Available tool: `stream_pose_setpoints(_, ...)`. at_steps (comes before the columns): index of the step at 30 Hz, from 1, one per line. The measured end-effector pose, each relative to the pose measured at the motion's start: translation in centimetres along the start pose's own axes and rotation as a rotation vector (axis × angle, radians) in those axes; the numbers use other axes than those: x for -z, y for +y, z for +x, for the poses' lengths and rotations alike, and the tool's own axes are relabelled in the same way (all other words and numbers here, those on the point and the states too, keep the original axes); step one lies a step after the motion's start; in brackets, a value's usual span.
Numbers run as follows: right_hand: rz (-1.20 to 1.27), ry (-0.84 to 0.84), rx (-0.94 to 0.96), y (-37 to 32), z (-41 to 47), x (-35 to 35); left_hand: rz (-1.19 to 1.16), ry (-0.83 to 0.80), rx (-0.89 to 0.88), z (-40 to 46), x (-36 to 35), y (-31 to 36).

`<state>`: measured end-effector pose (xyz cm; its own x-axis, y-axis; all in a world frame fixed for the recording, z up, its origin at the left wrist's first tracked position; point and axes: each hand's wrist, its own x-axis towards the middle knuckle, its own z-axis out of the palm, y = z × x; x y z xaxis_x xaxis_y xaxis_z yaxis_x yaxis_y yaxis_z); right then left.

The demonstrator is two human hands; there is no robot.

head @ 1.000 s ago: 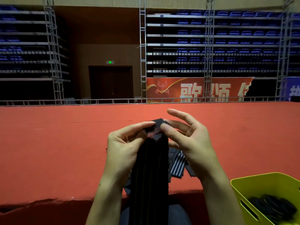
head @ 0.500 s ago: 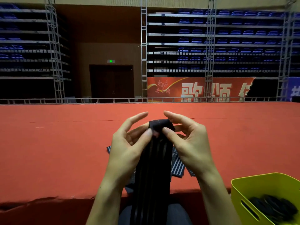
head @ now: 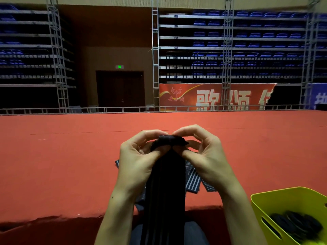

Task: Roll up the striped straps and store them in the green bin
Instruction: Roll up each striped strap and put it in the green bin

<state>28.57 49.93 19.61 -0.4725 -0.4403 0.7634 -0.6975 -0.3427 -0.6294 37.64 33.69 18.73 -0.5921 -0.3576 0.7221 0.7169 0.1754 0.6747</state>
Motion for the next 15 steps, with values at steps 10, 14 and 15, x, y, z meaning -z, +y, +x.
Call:
stream_pose_setpoints(10,0.143,0.230,0.091,1.1,-0.1,-0.8,0.077,-0.112,0.091,-0.4,-0.2,0.9)
stream_pose_setpoints(14,0.141,0.235,0.087,1.5,-0.1,-1.2,0.146,-0.039,0.072,0.2,-0.3,0.3)
stream_pose_setpoints(15,0.131,0.231,0.093,1.5,-0.2,-1.2,0.149,-0.022,0.070,0.3,-0.3,0.2)
